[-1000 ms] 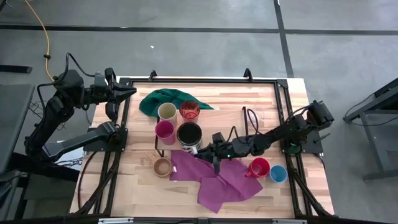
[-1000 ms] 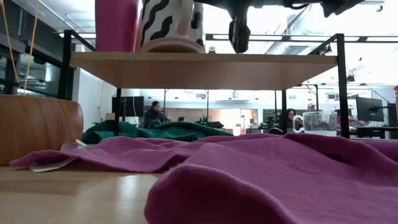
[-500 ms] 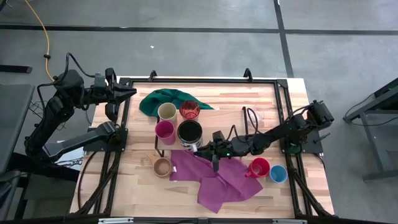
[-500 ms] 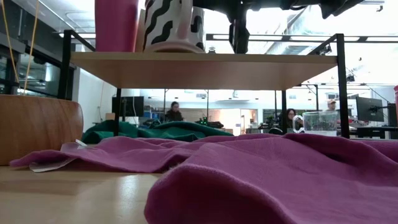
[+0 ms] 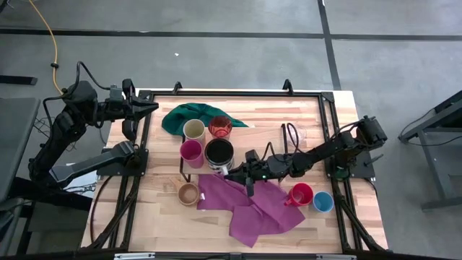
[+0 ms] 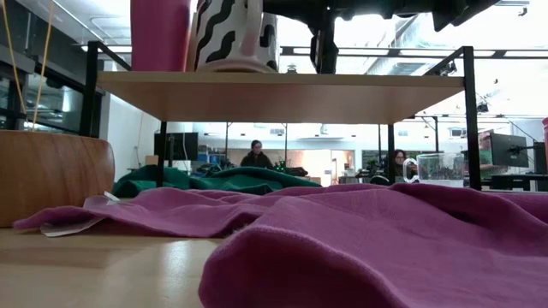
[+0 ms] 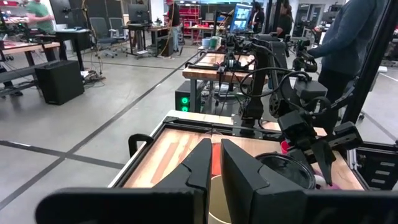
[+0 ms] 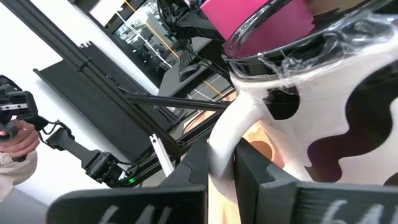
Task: Stack small to large cups/mugs on shelf
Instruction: Put the white mug on the shelf
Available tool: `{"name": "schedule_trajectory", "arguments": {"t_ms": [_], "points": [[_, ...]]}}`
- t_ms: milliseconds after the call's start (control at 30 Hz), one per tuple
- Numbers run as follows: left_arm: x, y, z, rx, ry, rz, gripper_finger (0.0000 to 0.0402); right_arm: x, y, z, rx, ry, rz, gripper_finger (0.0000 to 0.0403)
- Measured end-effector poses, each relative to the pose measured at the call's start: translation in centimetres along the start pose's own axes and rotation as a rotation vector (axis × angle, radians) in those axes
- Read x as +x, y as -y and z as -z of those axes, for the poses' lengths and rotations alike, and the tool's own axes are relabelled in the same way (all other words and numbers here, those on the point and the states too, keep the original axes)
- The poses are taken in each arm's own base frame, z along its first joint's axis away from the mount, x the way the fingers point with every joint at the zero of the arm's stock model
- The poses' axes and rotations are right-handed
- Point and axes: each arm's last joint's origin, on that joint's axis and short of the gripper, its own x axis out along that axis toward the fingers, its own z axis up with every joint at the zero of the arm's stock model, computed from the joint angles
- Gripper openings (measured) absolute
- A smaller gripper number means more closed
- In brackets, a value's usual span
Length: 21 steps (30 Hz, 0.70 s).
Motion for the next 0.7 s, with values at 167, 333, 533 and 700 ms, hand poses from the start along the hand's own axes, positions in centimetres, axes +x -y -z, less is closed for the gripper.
{"name": "schedule_trajectory", "arguments": {"t_ms": [167,333,533,700], "points": [[0.0,0.0,0.0,-0.002,0.0,0.0,0.0023,-0.01,0.05,0.03,0.002,-0.004,0.004,0.001],[0.0,0.0,0.0,-0.002,0.0,0.0,0.0024,-0.01,0.05,0.04,0.006,-0.006,0.004,0.001],[0.0,0.0,0.0,-0.003,0.0,0.0,0.0024,-0.02,0.12,0.11,0.019,-0.015,0.01,0.0052],[0.0,0.0,0.0,-0.003,0.0,0.0,0.0024,-0.02,0.14,0.16,0.019,-0.022,0.009,0.0046]]}}
